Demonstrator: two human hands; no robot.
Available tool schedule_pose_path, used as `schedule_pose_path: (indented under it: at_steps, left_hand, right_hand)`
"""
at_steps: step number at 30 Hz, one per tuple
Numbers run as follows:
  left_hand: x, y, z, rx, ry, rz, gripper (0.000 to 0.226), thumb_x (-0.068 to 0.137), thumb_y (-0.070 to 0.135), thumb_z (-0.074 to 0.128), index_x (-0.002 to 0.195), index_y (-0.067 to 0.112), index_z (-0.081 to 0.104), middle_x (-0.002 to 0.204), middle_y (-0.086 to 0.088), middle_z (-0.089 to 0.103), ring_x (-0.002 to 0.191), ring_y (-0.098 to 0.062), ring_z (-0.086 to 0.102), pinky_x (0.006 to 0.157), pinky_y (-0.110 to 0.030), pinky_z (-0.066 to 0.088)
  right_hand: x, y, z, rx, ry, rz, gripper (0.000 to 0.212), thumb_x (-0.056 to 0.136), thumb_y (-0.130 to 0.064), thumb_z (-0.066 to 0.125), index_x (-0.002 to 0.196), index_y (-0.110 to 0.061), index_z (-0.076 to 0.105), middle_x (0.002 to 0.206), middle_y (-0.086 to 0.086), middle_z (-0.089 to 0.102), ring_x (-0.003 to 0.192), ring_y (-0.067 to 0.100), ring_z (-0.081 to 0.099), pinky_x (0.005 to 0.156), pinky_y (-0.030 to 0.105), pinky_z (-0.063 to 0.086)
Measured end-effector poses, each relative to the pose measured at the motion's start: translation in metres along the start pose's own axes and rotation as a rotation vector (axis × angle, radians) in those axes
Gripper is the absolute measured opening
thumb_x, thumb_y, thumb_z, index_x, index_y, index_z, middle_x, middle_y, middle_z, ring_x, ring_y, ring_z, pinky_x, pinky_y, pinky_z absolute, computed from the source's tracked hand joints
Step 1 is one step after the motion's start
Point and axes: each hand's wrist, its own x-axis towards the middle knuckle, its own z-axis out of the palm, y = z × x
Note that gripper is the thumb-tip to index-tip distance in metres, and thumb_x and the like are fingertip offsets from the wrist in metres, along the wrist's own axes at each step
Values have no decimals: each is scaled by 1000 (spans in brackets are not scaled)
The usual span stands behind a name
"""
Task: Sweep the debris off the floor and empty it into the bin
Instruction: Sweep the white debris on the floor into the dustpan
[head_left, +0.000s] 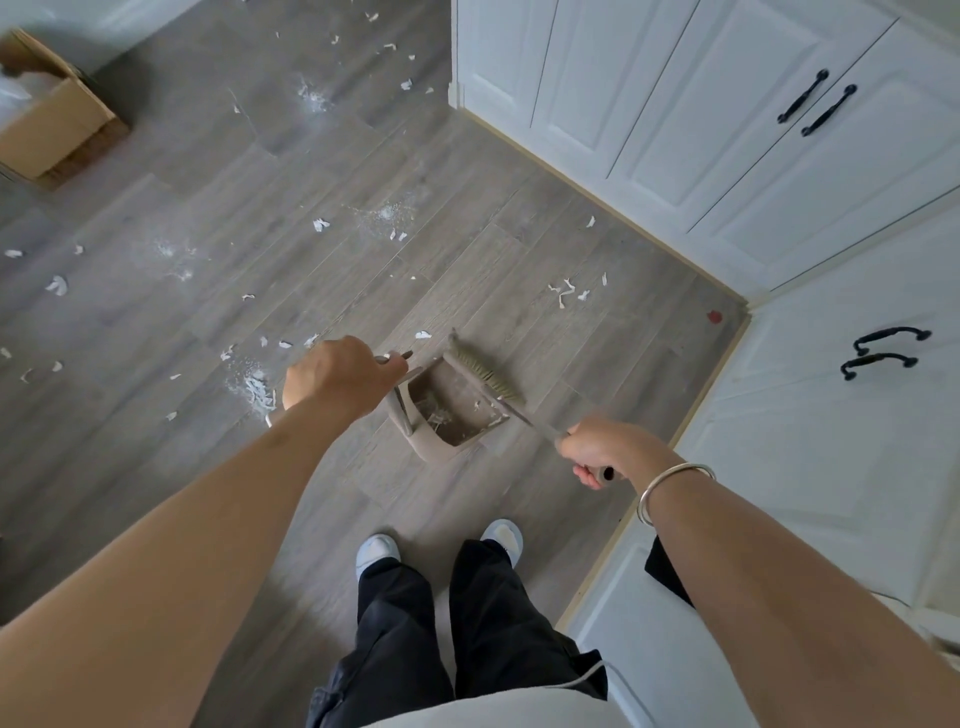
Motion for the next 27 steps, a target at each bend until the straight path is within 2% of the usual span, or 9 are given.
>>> schedule_pose_path:
  at_steps: [4,7,10,14,17,19,22,25,27]
  left_hand:
    - [0,1,-3,-8,-6,18,53,91,50,50,54,12,47,57,-2,49,50,-19,48,51,-26,37]
    - [-3,-4,-2,-4,-7,43,54,92,51,49,55,12,47,57,-1,47,49,-17,46,50,-25,36]
    - [-6,-8,-2,-16,-18,65,53,92,51,48,55,13,47,58,-1,49,51,-18,47,54,-27,38]
    - [-9,-21,-9,-40,-8,43,51,91,49,49,54,14,44,56,0,46,49,-18,46,51,-25,37]
    - [-9,-35,-11,-39,-11,32,50,91,48,49,54,14,44,56,0,46,50,-18,47,56,-27,40]
    - [-9,-44,-8,-20,-34,25,51,91,50,48,56,14,45,58,-1,48,55,-21,51,60,-29,43]
    - [-11,-53,-3,1,-37,8,50,91,50,47,57,13,46,59,-2,50,56,-22,52,58,-29,42]
    - [-11,-56,-1,2,-34,18,50,91,50,47,57,13,45,60,-3,50,60,-25,56,61,-29,45]
    - [-9,-54,-2,-24,-39,21,49,90,52,46,58,15,45,63,-3,51,70,-30,63,68,-32,49]
  right_hand:
    - [-20,2,0,2,-60,-41,46,96,-29,46,132,-2,56,69,6,55,53,13,44,62,25,39]
    - [-38,10,-18,-20,-9,-56,40,98,-34,51,127,-7,55,59,1,49,44,9,38,48,20,35]
    - [-57,16,-33,84,53,-10,37,99,-28,52,130,-8,52,62,3,48,42,7,37,35,13,34]
    - [-62,16,-30,48,173,-48,40,102,-31,45,138,-14,47,64,8,54,42,10,41,44,20,36]
    - [-45,9,-18,14,208,-45,40,103,-33,40,137,-12,44,56,5,50,30,10,38,36,18,32]
    - [-35,4,-2,-1,194,-32,39,103,-27,38,135,-6,46,57,5,50,32,10,42,35,16,34]
    - [-12,3,19,53,185,-58,41,97,-17,46,133,2,51,65,5,51,48,15,48,41,21,38]
    - [-8,-10,30,11,60,44,51,97,-21,41,146,-8,40,61,4,44,44,12,37,42,18,32]
    - [-13,-18,33,113,-25,76,49,98,-26,42,146,-13,41,62,5,46,43,10,35,42,18,31]
